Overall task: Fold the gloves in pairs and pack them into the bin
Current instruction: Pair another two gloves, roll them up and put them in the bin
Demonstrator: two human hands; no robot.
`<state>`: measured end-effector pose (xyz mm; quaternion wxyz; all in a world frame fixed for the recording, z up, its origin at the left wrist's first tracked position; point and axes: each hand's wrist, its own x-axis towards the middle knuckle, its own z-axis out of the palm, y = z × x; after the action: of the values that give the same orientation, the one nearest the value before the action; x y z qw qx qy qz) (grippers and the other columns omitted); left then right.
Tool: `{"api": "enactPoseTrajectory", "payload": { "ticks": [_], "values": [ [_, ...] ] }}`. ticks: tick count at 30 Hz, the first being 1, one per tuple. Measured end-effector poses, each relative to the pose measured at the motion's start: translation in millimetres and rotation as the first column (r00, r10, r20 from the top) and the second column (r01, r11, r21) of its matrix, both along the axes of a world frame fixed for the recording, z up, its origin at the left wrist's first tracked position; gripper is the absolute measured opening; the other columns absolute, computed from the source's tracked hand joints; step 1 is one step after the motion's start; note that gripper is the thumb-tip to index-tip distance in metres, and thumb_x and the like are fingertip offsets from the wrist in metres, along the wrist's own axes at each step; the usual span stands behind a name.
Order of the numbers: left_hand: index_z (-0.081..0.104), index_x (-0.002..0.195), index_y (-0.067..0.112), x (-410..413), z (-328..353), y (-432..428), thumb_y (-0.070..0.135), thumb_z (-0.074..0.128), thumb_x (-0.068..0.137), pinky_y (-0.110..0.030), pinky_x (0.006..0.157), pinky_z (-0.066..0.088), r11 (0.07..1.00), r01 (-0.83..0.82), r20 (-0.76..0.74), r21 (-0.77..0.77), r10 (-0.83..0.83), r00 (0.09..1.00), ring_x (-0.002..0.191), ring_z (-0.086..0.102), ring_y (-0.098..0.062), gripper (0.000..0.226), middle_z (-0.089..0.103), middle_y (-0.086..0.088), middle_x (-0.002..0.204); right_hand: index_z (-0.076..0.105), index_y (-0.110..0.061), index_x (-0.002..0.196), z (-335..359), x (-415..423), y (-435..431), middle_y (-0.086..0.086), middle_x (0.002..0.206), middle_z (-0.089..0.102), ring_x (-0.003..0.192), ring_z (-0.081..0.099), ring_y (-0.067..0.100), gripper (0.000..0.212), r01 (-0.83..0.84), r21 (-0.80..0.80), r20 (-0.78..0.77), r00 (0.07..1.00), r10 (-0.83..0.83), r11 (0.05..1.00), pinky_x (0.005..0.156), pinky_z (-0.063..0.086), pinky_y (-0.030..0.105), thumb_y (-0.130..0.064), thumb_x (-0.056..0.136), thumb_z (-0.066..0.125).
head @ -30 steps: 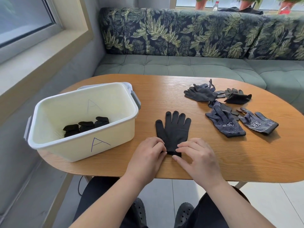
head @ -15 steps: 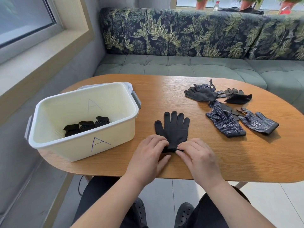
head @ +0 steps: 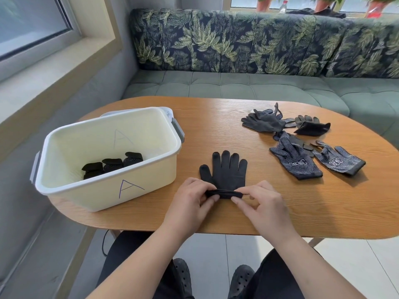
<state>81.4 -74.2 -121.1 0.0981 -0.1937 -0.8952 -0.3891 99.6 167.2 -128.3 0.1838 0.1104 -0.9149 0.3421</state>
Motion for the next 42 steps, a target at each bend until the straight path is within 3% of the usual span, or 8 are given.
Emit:
{"api": "enactPoseTrajectory", "payload": {
  "ticks": [5, 9, 16, 20, 25, 33, 38, 42],
  "values": [
    [0.063, 0.106, 0.039, 0.5, 4.8, -0.8, 0.036, 0.079, 0.094, -0.012, 0.083, 0.044, 0.993, -0.085, 0.151, 0.080, 0.072, 0.986, 0.100, 0.060, -0.001, 0.020, 0.063, 0.017, 0.100, 0.077, -0.041, 0.116, 2.2, -1.5, -1.5, -0.019, 0.089, 0.070, 0.084, 0.063, 0.015, 0.034, 0.039, -0.143, 0.106, 0.994, -0.024, 0.989, 0.078, 0.053, 0.023, -0.032, 0.086, 0.089],
    [0.053, 0.101, 0.040, -0.8, 5.0, 1.5, 0.036, 0.078, 0.094, -0.016, 0.079, 0.044, 0.994, -0.096, 0.157, 0.049, 0.087, 0.984, 0.096, 0.057, -0.004, 0.027, 0.061, 0.016, 0.096, 0.071, -0.041, 0.119, 4.1, -1.7, -4.3, -0.019, 0.094, 0.068, 0.084, 0.059, 0.015, 0.037, 0.023, -0.100, 0.099, 0.995, -0.013, 0.995, 0.077, 0.054, 0.032, -0.032, 0.087, 0.087],
    [0.074, 0.117, 0.028, -4.3, -7.6, 1.2, 0.034, 0.073, 0.100, -0.029, 0.093, 0.046, 0.993, -0.061, -0.086, -0.106, 0.052, 0.995, 0.107, 0.049, -0.012, 0.018, 0.058, 0.012, 0.105, 0.075, -0.038, 0.104, 2.4, 0.5, -4.0, -0.019, 0.088, 0.053, 0.084, 0.054, 0.004, 0.019, 0.020, 0.072, 0.012, 1.000, -0.021, 0.997, 0.069, 0.052, 0.029, -0.030, 0.089, 0.084],
    [0.080, 0.116, 0.019, -3.7, -15.5, 3.6, 0.032, 0.069, 0.104, -0.039, 0.093, 0.051, 0.980, -0.100, -0.219, -0.174, 0.061, 0.974, 0.112, 0.054, -0.019, 0.021, 0.063, 0.006, 0.112, 0.080, -0.029, 0.097, -1.4, 1.5, -10.3, -0.015, 0.089, 0.053, 0.088, 0.052, 0.010, 0.007, 0.096, 0.209, -0.102, 0.992, -0.076, 0.973, 0.064, 0.046, 0.025, -0.028, 0.091, 0.082],
    [0.079, 0.120, 0.015, -1.0, -17.6, 6.5, 0.034, 0.062, 0.107, -0.043, 0.102, 0.052, 0.958, -0.075, -0.312, -0.275, -0.015, 0.950, 0.128, 0.058, -0.021, 0.029, 0.072, 0.006, 0.131, 0.084, -0.021, 0.103, -8.3, 0.5, -6.0, -0.011, 0.121, 0.072, 0.104, 0.060, 0.017, 0.009, 0.076, 0.258, -0.225, 0.974, -0.017, 0.963, 0.084, 0.054, 0.037, -0.024, 0.095, 0.080],
    [0.077, 0.125, 0.018, -2.1, -18.1, 6.4, 0.044, 0.065, 0.102, -0.043, 0.106, 0.050, 0.949, -0.078, -0.256, -0.304, -0.003, 0.967, 0.131, 0.059, -0.019, 0.037, 0.072, 0.009, 0.130, 0.083, -0.024, 0.108, -9.3, 0.4, -8.1, -0.015, 0.114, 0.078, 0.101, 0.064, 0.016, 0.013, 0.085, 0.278, -0.231, 0.973, -0.020, 0.957, 0.087, 0.053, 0.041, -0.026, 0.097, 0.076],
    [0.074, 0.128, 0.017, -1.1, -14.0, 5.5, 0.041, 0.058, 0.108, -0.043, 0.104, 0.051, 0.955, -0.058, -0.232, -0.291, -0.011, 0.973, 0.129, 0.057, -0.018, 0.035, 0.069, 0.008, 0.133, 0.077, -0.025, 0.121, -4.9, 1.8, -7.3, -0.015, 0.120, 0.074, 0.111, 0.061, 0.015, 0.033, 0.041, 0.306, -0.162, 0.987, 0.010, 0.951, 0.094, 0.053, 0.037, -0.042, 0.093, 0.079],
    [0.072, 0.131, 0.017, -0.5, -11.0, 4.9, 0.040, 0.063, 0.106, -0.040, 0.106, 0.050, 0.958, -0.041, -0.219, -0.284, -0.023, 0.976, 0.131, 0.055, -0.018, 0.036, 0.065, 0.007, 0.138, 0.077, -0.024, 0.122, -7.0, 0.2, -5.8, -0.014, 0.120, 0.074, 0.111, 0.061, 0.014, 0.030, 0.052, 0.255, -0.151, 0.988, -0.013, 0.966, 0.093, 0.055, 0.039, -0.034, 0.094, 0.080]
  ]
}}
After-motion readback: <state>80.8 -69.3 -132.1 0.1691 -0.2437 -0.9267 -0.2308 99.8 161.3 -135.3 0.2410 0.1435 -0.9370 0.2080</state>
